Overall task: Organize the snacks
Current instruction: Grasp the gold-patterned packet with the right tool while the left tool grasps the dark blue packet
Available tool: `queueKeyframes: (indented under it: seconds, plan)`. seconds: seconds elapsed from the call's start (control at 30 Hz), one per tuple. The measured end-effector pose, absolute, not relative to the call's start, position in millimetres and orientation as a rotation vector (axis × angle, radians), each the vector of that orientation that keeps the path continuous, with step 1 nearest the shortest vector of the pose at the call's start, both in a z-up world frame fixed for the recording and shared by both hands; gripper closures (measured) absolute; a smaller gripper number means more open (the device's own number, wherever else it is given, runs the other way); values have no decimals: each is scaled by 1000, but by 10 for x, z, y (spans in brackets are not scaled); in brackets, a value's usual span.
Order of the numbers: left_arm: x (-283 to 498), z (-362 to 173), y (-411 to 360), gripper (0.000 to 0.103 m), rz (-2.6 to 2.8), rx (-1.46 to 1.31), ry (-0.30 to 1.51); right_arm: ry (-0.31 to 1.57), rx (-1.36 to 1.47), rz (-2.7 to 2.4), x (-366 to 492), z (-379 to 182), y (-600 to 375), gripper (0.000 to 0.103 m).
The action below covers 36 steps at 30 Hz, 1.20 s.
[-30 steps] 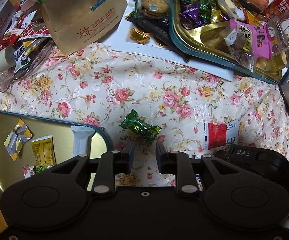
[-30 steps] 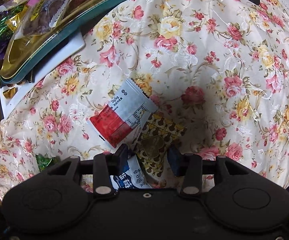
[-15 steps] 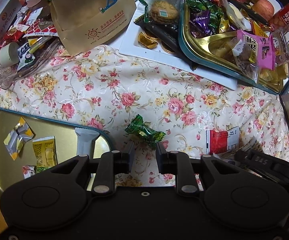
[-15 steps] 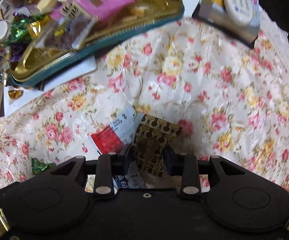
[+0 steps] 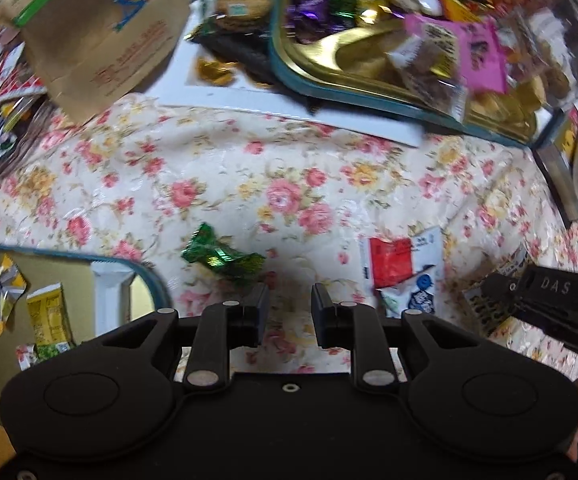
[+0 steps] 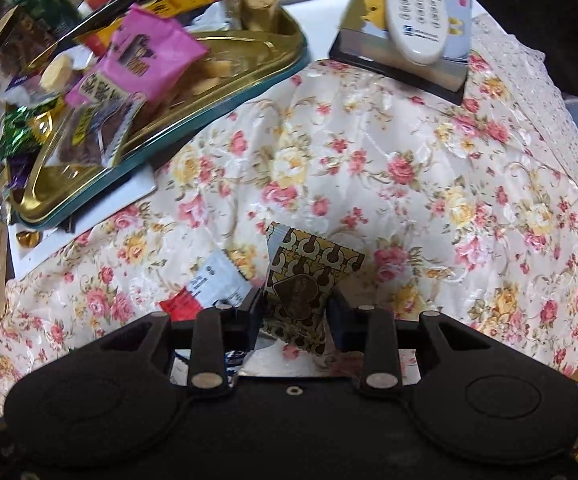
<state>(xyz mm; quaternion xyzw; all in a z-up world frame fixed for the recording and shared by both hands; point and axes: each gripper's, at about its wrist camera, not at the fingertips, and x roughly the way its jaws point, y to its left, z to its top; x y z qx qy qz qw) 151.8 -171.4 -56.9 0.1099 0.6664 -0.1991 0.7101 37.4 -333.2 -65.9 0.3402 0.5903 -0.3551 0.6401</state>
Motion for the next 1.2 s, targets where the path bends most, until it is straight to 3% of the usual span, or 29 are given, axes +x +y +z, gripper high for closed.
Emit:
queueKeyframes:
  seconds: [0.3,1.2]
  plan:
    - [1097,-638,-2191,72,-625,421,1425,1356,787,-820,229,-598,-3488,67]
    - [899,-987,-2558,71,-631,495,1477,1350,834,-806,18,-535,-3622,67]
